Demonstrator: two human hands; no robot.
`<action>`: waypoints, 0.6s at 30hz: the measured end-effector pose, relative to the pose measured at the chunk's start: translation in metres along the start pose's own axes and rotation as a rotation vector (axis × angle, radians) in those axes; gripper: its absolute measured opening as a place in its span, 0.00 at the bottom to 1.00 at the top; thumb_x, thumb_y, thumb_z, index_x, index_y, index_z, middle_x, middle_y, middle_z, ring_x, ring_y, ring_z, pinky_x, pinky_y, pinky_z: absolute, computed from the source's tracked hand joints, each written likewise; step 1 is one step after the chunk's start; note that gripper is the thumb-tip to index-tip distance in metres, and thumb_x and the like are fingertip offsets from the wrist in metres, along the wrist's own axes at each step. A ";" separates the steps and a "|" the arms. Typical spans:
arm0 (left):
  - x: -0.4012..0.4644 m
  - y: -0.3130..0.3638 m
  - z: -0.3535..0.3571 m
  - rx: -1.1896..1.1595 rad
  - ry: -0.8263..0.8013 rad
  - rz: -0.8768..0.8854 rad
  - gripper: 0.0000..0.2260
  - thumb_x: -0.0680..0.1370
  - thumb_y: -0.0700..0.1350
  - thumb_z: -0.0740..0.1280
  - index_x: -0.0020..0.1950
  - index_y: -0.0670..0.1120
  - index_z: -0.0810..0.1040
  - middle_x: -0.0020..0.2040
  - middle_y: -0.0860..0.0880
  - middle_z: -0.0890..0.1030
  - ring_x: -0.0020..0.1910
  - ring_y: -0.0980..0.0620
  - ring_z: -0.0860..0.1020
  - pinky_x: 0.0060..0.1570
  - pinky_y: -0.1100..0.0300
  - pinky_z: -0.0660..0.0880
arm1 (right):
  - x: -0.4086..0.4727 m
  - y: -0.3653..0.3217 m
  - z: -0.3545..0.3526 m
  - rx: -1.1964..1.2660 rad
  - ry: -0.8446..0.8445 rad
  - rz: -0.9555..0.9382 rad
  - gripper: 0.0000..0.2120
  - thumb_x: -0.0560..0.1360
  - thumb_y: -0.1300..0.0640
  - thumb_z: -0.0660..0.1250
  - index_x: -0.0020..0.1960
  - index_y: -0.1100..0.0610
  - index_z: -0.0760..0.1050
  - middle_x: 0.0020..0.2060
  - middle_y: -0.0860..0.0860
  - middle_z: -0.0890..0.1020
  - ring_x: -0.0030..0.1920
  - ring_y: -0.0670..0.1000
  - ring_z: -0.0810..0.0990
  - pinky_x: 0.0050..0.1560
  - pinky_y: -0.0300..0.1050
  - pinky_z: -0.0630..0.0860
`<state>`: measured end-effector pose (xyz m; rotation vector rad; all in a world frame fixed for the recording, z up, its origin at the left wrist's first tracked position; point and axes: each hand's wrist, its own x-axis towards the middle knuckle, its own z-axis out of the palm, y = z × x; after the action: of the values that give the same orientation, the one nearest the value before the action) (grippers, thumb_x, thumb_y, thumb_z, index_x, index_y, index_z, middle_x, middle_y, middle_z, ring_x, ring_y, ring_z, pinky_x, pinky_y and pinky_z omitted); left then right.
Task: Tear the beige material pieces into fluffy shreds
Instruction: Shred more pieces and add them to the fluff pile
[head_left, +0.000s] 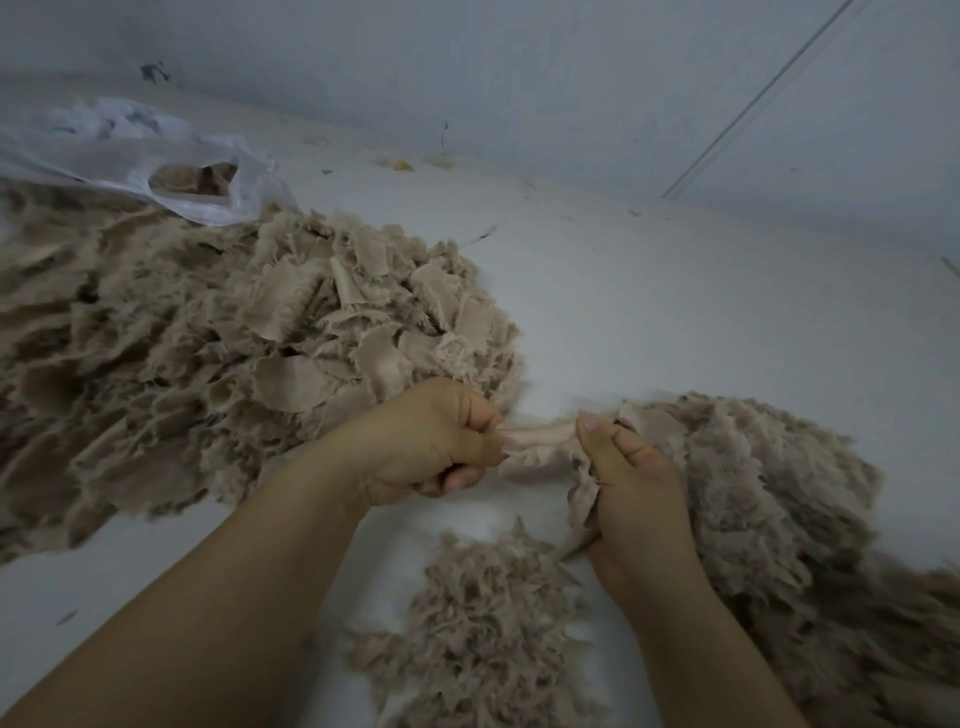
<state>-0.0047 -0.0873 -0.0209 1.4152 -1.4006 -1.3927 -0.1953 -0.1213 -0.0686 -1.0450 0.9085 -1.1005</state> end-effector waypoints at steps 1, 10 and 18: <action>0.001 0.000 0.002 -0.044 0.027 0.009 0.10 0.79 0.41 0.67 0.41 0.35 0.75 0.21 0.46 0.71 0.17 0.54 0.61 0.20 0.66 0.57 | 0.001 0.001 0.000 0.004 -0.002 0.005 0.13 0.73 0.45 0.69 0.36 0.52 0.84 0.24 0.54 0.75 0.21 0.52 0.71 0.23 0.43 0.72; 0.006 0.006 0.009 -0.852 0.601 0.430 0.17 0.83 0.36 0.59 0.72 0.44 0.64 0.53 0.42 0.84 0.36 0.46 0.81 0.32 0.56 0.78 | 0.006 0.005 -0.004 0.116 0.078 0.056 0.14 0.82 0.62 0.63 0.41 0.58 0.83 0.24 0.46 0.76 0.20 0.41 0.71 0.21 0.34 0.68; 0.007 -0.006 0.057 0.116 0.222 0.242 0.13 0.69 0.46 0.79 0.47 0.46 0.77 0.35 0.49 0.77 0.31 0.55 0.72 0.31 0.59 0.71 | 0.000 0.003 0.000 -0.038 0.062 -0.020 0.14 0.83 0.52 0.63 0.43 0.51 0.83 0.40 0.66 0.83 0.37 0.62 0.81 0.32 0.49 0.79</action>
<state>-0.0595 -0.0815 -0.0384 1.3742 -1.4691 -0.9844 -0.1942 -0.1211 -0.0718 -1.0582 0.9741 -1.1417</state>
